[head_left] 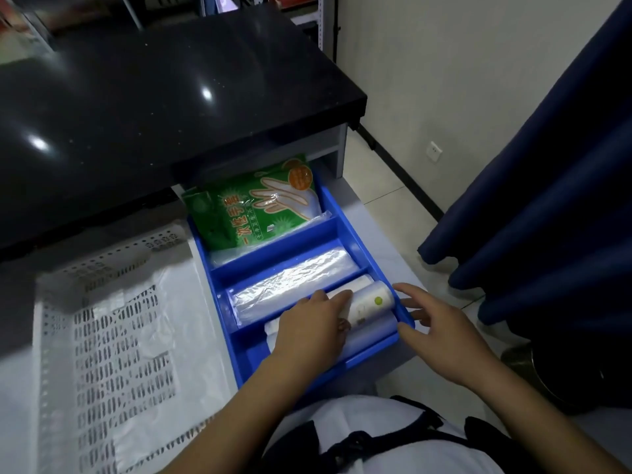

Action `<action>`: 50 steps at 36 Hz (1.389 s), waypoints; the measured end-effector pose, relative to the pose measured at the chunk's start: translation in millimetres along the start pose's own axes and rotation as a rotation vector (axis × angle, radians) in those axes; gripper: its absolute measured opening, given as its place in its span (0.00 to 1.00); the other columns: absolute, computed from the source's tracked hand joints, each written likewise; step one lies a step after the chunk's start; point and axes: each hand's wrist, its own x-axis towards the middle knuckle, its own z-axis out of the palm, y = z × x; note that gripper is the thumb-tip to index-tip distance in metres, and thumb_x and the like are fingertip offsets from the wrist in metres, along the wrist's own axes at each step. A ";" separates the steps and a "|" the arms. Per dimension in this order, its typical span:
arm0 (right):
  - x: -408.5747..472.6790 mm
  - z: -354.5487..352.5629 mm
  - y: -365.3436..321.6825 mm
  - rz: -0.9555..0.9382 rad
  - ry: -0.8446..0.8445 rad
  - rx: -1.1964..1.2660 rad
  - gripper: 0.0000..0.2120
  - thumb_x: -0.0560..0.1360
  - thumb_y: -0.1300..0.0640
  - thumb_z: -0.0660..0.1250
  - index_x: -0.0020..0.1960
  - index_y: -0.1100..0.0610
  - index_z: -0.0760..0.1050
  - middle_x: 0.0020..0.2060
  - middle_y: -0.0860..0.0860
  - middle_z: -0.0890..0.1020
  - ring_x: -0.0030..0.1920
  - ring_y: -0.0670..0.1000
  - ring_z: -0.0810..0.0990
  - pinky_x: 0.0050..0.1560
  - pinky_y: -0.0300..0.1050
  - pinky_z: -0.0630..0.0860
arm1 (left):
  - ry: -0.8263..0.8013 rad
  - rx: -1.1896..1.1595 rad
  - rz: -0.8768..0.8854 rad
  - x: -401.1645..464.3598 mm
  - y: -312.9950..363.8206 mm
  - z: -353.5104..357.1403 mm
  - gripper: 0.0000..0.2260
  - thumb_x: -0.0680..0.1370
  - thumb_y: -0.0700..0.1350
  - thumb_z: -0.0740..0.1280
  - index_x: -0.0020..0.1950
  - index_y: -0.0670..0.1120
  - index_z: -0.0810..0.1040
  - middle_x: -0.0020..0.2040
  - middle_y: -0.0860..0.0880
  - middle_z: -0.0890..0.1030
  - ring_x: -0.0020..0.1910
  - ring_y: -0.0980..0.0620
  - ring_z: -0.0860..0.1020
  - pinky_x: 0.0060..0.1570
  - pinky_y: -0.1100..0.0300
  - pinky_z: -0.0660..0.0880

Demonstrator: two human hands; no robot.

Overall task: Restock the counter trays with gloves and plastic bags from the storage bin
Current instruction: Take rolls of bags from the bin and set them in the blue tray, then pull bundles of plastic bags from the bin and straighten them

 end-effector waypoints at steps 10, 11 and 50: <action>-1.3 -0.3 -19.4 -0.235 0.040 -0.289 0.28 0.74 0.49 0.69 0.72 0.39 0.64 0.64 0.35 0.70 0.65 0.43 0.67 0.60 0.38 0.69 | 0.207 -0.421 -0.081 -18.9 -32.8 -0.4 0.30 0.76 0.57 0.69 0.77 0.59 0.63 0.73 0.55 0.70 0.70 0.53 0.68 0.66 0.56 0.68; -0.7 2.0 -22.7 -0.263 0.021 -0.311 0.30 0.74 0.49 0.70 0.73 0.41 0.64 0.69 0.40 0.69 0.69 0.44 0.64 0.67 0.44 0.66 | 0.255 -0.430 -0.121 -25.1 -40.6 -3.2 0.29 0.77 0.56 0.69 0.77 0.58 0.64 0.74 0.55 0.69 0.71 0.53 0.68 0.69 0.55 0.67; -105.2 163.6 -124.6 -1.188 -0.914 -0.702 0.28 0.73 0.32 0.56 0.72 0.38 0.66 0.71 0.39 0.69 0.74 0.47 0.61 0.72 0.49 0.56 | 0.336 -0.668 -1.416 -353.8 44.3 136.4 0.43 0.70 0.75 0.58 0.77 0.68 0.38 0.80 0.57 0.36 0.79 0.51 0.36 0.77 0.45 0.45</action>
